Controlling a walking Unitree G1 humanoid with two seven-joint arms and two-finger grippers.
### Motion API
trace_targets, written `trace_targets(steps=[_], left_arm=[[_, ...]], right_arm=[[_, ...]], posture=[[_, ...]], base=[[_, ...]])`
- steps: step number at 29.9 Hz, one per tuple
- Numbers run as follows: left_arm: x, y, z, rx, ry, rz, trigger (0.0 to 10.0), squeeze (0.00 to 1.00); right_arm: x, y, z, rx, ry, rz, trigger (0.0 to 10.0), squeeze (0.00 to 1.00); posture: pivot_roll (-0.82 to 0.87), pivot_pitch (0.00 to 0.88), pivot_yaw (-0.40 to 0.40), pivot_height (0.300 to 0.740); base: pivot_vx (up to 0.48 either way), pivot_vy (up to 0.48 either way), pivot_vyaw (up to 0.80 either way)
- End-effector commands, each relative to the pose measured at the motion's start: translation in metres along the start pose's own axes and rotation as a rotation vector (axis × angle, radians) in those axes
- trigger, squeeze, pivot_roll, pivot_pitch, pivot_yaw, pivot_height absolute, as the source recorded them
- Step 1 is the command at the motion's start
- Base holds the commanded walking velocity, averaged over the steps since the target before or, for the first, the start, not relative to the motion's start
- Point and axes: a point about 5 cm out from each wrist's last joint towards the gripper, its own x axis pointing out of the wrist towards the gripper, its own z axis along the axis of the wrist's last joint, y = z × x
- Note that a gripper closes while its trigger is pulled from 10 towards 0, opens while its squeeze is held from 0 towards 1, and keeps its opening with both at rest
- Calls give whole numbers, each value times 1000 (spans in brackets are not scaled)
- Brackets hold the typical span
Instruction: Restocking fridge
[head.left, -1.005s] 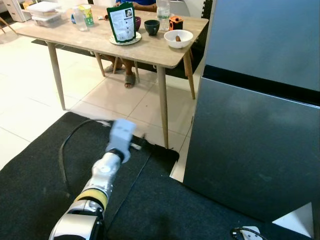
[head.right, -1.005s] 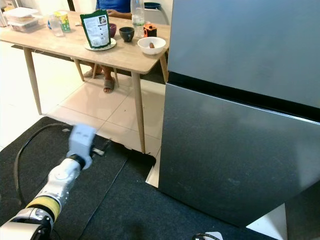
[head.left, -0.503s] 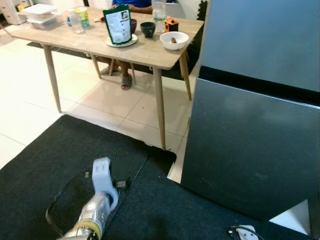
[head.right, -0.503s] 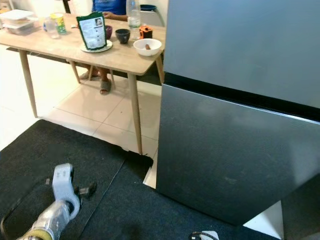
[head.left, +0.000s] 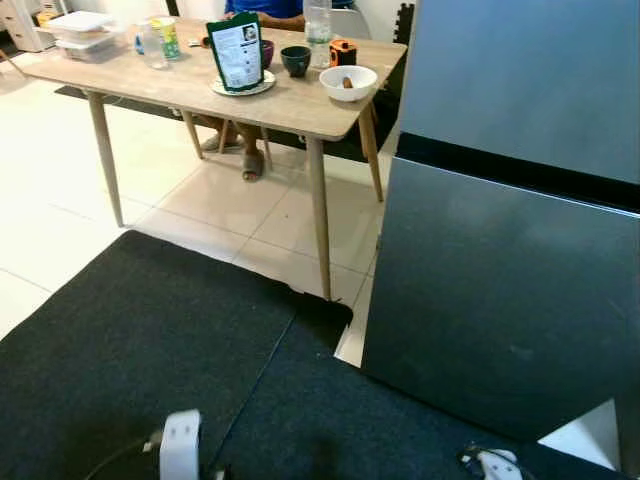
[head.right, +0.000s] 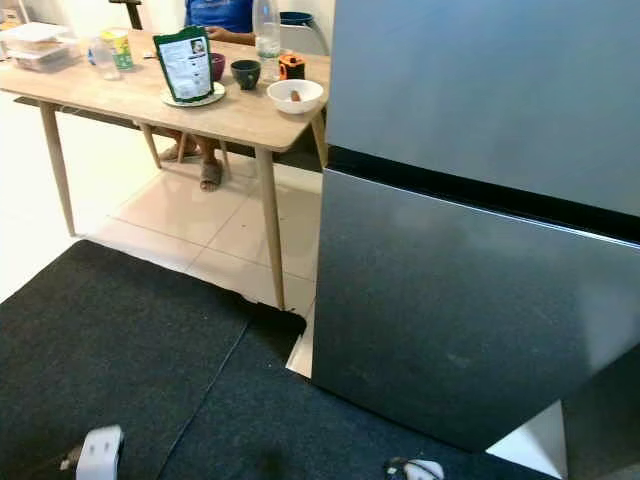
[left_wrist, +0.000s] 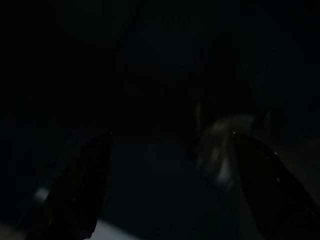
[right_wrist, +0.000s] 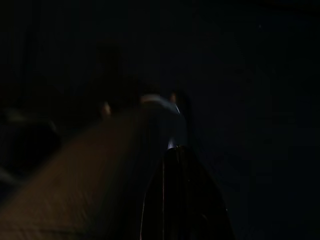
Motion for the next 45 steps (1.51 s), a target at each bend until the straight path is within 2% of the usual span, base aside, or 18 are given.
trace_targets(steps=[1,2,3,4,7,10,13,15,17,21,25,31,33,34,35,37,42,45], left_arm=[[-3,7,-7,30,29,15,10000,0],[-3,5,-12,34,40,1,10000,0],[-3,5,-12,34,40,1,10000,0],[-3,3,-12,29,38,-2,10000,0],[-2,1,-11,20,33,-5,10000,0],[-2,0,-9,32,24,-4,10000,0],[0,-3,-4,32,16,-14,10000,0],[1,-4,-2,27,9,-17,10000,0],[1,-5,-2,28,12,-21,10000,0],[0,-4,-6,25,28,-17,10000,0],[1,-13,-11,43,50,-37,10000,0],[3,-22,-9,44,51,-60,10000,0],[4,-27,-4,48,28,-98,10000,0],[4,-27,-4,48,28,-98,10000,0],[5,-30,3,5,-4,-130,10000,0],[6,-31,6,-19,-18,-141,10000,0],[6,-33,2,-28,-3,-139,10000,0],[6,-35,-1,-6,10,-136,10000,0]], right_arm=[[1,-2,6,74,-36,-17,10000,0],[2,-7,17,139,-78,-36,10000,0],[2,-7,17,139,-78,-36,10000,0],[3,-8,26,216,-122,-11,10000,0],[4,-7,38,309,-181,47,10000,0],[4,-6,45,326,-214,76,10000,0],[7,11,46,228,-180,193,10000,0],[9,23,39,78,-120,246,10000,0],[9,30,34,15,-93,275,10000,0],[10,33,36,31,-98,284,10000,0],[10,25,43,53,-110,256,10000,0],[10,17,53,81,-143,221,10000,0],[10,13,55,108,-155,197,10000,0],[10,13,55,108,-155,197,10000,0],[10,11,53,93,-134,173,10000,0],[10,11,52,76,-116,164,10000,0],[11,11,55,47,-105,162,10000,0],[11,11,56,35,-100,151,10000,0]], posture=[[-87,122,22,740],[-84,121,17,740],[-84,121,17,740],[-84,121,14,740],[-85,119,12,740],[-85,116,7,740],[-80,115,9,740],[-80,116,9,740],[-81,119,6,740],[-82,128,1,740],[-76,126,-7,740],[-90,106,0,740],[-67,93,-12,740],[-67,93,-12,740],[-61,81,-16,740],[-61,81,-16,740],[-75,71,-26,740],[-80,69,-25,740]], base=[[0,0,0],[0,0,0],[0,0,0],[0,0,0],[0,0,0],[0,0,0],[0,0,0],[0,0,0],[0,0,0],[0,0,0],[0,0,0],[0,0,0],[0,0,0],[0,0,0],[0,0,0],[0,0,0],[0,0,263],[0,0,800]])
